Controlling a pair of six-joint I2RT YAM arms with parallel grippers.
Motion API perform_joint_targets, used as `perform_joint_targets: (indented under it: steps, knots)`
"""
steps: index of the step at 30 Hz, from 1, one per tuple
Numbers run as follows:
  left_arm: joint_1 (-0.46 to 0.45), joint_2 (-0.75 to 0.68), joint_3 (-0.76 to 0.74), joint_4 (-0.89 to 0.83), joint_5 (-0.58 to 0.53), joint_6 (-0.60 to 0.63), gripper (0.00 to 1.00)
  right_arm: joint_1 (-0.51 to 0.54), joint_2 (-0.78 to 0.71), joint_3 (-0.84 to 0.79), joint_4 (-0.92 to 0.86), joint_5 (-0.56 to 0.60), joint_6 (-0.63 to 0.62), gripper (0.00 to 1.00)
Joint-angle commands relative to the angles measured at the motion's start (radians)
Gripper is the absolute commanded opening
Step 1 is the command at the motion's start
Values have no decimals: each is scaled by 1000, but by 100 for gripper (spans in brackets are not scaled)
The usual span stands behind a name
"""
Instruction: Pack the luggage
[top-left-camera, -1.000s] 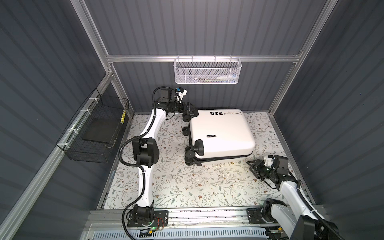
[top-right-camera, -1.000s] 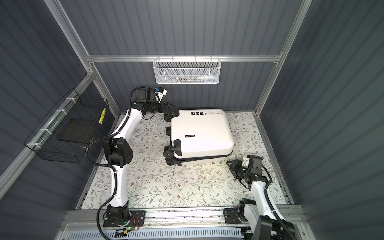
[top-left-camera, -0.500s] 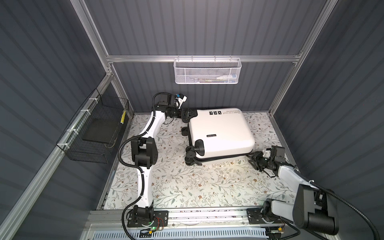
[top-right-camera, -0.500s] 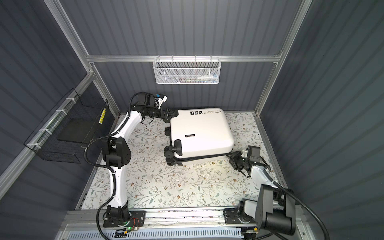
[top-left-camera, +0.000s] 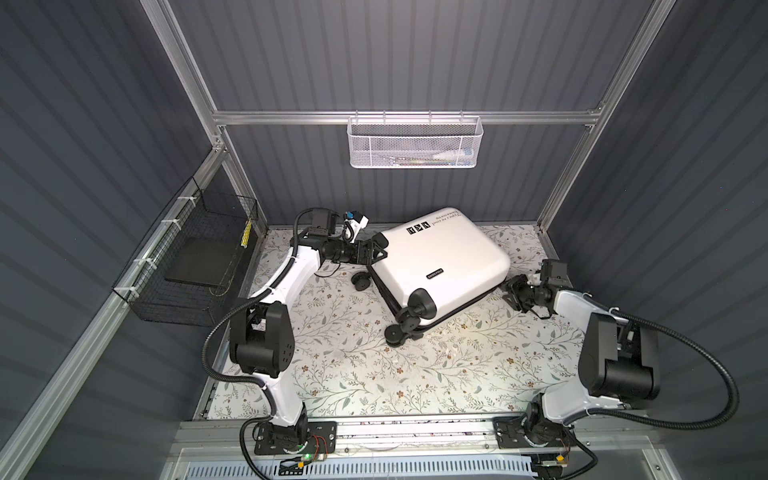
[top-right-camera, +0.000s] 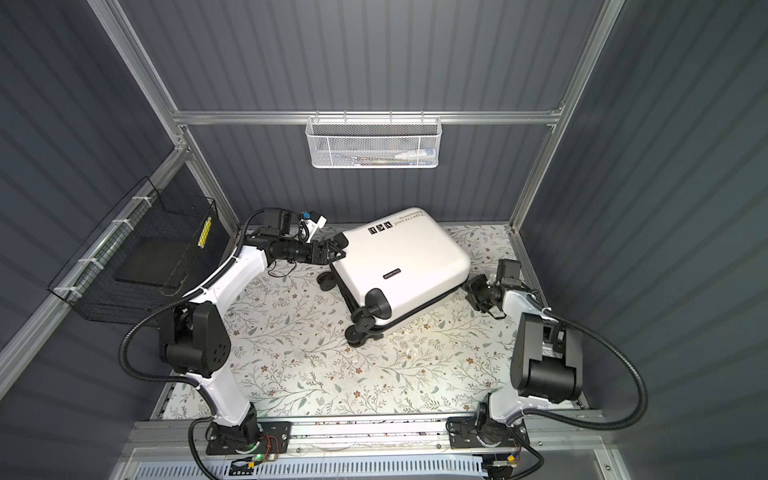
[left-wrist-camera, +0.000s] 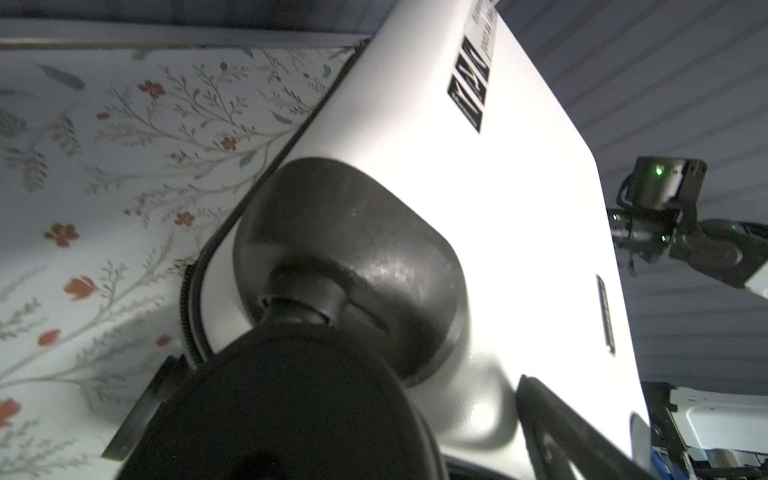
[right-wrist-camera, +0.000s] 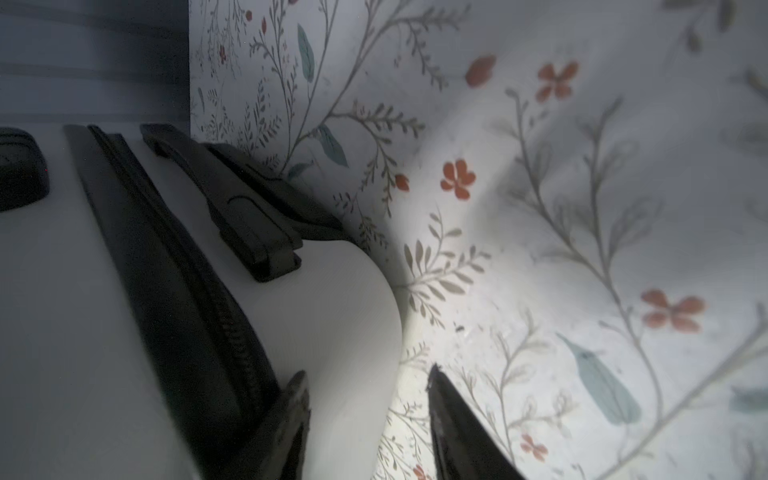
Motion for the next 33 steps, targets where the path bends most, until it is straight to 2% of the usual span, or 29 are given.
perform_joint_targets:
  steps: [1,4,6,10,14,18,21,28,31,33]
  knots:
    - [-178,-121,-143,134,101,-25,100,68,56,141,26,-107,-46,48]
    - [-226,-247,-287,225,41,-111,100,99,140,258,-17,-105,-60,48]
    - [-235,-345,-411,339,15,-211,100,119,201,350,-63,-103,-84,48]
    - [-237,-573,-622,435,-226,-361,100,144,309,528,-163,-108,-122,48]
    - [-236,-725,-690,403,-469,-418,100,139,299,550,-214,-60,-164,51]
    - [-235,-768,-674,369,-652,-421,100,99,189,423,-185,-21,-164,60]
    - [-233,-738,-619,352,-720,-386,100,55,65,299,-147,-17,-161,63]
    - [-214,-571,-442,309,-705,-309,100,55,-326,48,-162,16,-191,69]
    - [-185,-524,-404,314,-685,-306,100,131,-529,-30,-220,84,-206,73]
    - [-158,-502,-386,311,-677,-316,100,232,-643,-45,-318,197,-236,76]
